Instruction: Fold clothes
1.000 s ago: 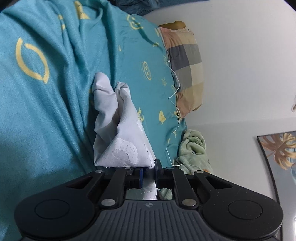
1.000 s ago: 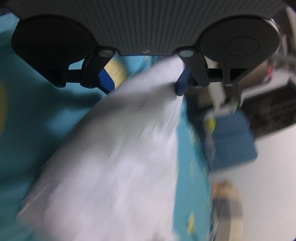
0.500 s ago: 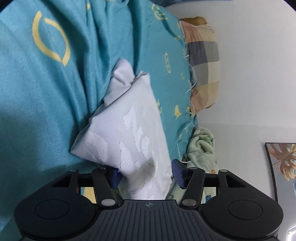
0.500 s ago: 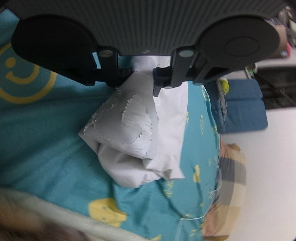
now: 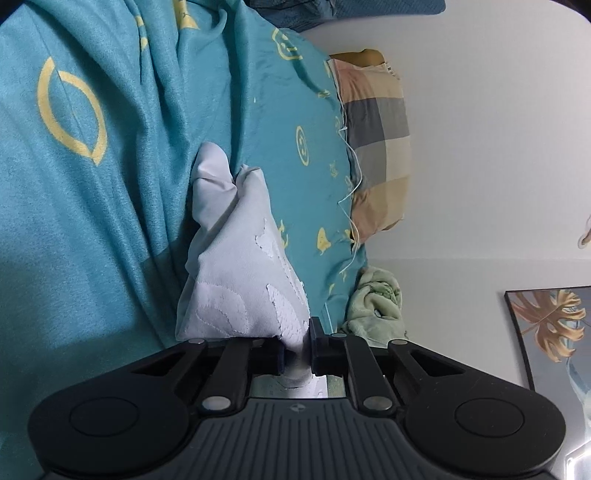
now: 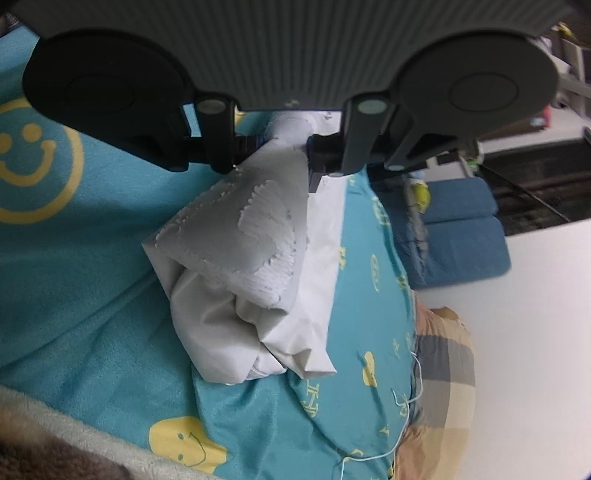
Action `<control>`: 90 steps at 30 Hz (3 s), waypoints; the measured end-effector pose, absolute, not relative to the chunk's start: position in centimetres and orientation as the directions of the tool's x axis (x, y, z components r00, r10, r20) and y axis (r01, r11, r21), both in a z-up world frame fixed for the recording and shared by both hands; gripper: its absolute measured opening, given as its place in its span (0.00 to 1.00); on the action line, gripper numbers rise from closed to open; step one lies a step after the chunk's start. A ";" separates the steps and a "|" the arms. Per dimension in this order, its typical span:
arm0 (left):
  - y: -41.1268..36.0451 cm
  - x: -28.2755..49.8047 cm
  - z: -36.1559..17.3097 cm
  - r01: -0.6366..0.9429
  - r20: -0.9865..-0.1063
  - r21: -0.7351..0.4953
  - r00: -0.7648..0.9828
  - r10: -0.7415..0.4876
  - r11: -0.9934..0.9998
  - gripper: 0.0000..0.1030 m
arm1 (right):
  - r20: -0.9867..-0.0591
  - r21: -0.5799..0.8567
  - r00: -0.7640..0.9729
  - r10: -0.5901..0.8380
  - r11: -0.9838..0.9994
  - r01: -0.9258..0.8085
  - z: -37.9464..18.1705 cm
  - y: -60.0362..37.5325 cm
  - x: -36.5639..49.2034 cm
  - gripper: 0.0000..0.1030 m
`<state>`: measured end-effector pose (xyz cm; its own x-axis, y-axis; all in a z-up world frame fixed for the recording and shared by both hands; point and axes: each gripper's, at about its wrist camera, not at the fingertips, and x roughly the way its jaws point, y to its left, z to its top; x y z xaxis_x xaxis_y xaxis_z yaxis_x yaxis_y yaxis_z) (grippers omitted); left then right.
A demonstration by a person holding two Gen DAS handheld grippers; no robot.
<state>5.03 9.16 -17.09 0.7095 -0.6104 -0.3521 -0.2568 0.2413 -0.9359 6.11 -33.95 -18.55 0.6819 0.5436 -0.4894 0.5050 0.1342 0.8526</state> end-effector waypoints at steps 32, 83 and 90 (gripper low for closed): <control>-26.9 15.9 7.8 0.146 -0.100 -0.975 0.380 -0.919 0.167 0.13 | -0.212 0.910 0.977 0.010 0.366 0.194 10.3 -63.7 -2.7 0.17; -20.4 -17.0 13.0 0.705 -0.396 -0.122 0.611 -0.686 0.699 1.00 | -0.388 0.301 0.879 -0.279 0.862 0.407 8.6 -46.6 -25.1 0.58; -19.3 -20.1 13.2 0.697 -0.375 -0.059 0.648 -0.663 0.715 1.00 | -0.334 0.216 0.884 -0.327 0.886 0.410 9.2 -43.3 -27.1 0.62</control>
